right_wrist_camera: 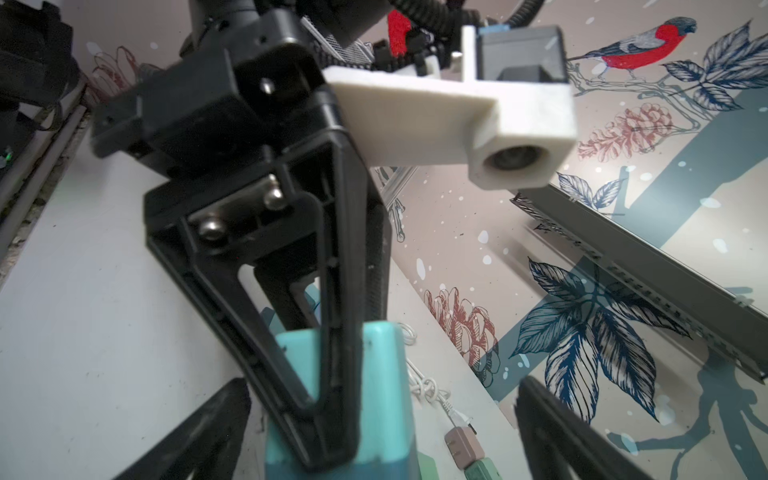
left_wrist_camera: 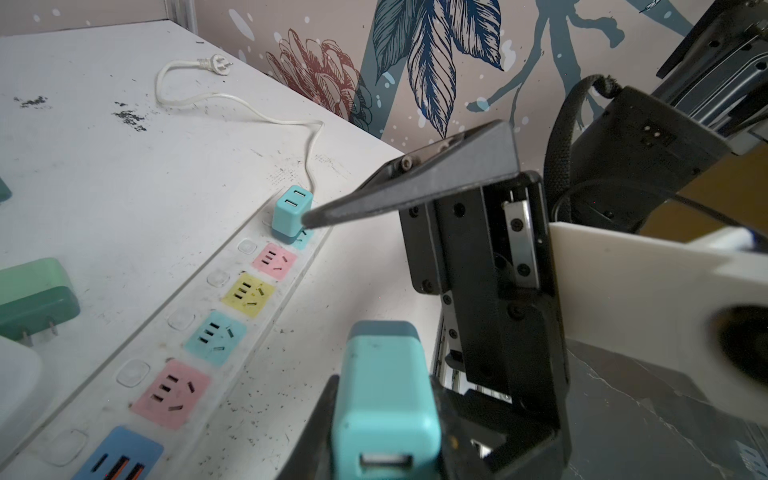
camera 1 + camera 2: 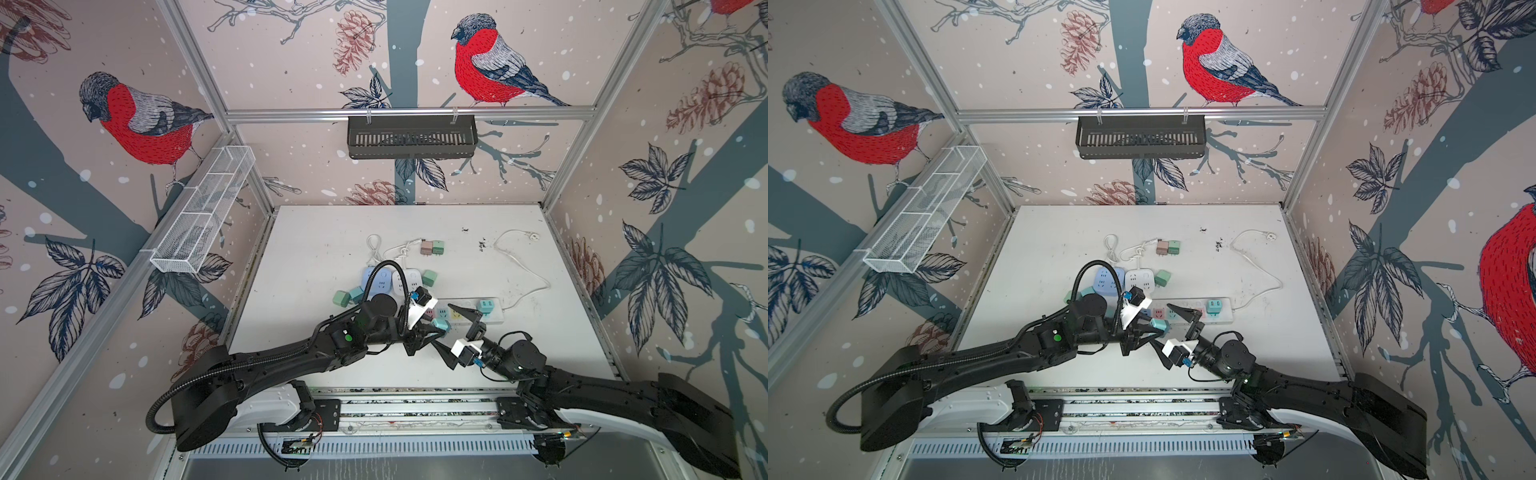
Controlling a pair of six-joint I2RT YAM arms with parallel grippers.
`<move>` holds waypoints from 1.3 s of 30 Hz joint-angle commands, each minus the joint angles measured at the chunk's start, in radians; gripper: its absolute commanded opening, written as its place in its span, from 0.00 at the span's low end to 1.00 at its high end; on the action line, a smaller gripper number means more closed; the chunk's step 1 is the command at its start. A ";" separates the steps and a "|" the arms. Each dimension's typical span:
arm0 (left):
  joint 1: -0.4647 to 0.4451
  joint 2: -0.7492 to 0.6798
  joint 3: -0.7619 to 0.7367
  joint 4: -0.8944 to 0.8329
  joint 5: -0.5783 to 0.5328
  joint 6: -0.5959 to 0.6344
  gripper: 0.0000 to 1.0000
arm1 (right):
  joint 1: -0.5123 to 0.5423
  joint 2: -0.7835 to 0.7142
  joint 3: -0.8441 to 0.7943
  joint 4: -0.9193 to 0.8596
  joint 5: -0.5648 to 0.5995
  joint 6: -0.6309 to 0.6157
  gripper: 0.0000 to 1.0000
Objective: Insert the plug
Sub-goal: 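Open the right gripper and draw it back while the left holds the adapter, then carry the adapter with the left gripper over the pink socket while the right arm retracts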
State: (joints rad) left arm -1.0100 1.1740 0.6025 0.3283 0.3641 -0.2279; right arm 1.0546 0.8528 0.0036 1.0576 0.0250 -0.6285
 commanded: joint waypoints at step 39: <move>0.001 -0.395 -0.136 -0.087 -0.382 0.254 0.00 | -0.944 -0.286 -0.068 -0.239 0.220 1.115 1.00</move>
State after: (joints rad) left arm -1.0096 0.7467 0.4366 0.2329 -0.0616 -0.0166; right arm 0.1436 0.5358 0.0036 0.7876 0.2153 0.3737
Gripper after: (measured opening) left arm 0.292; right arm 0.996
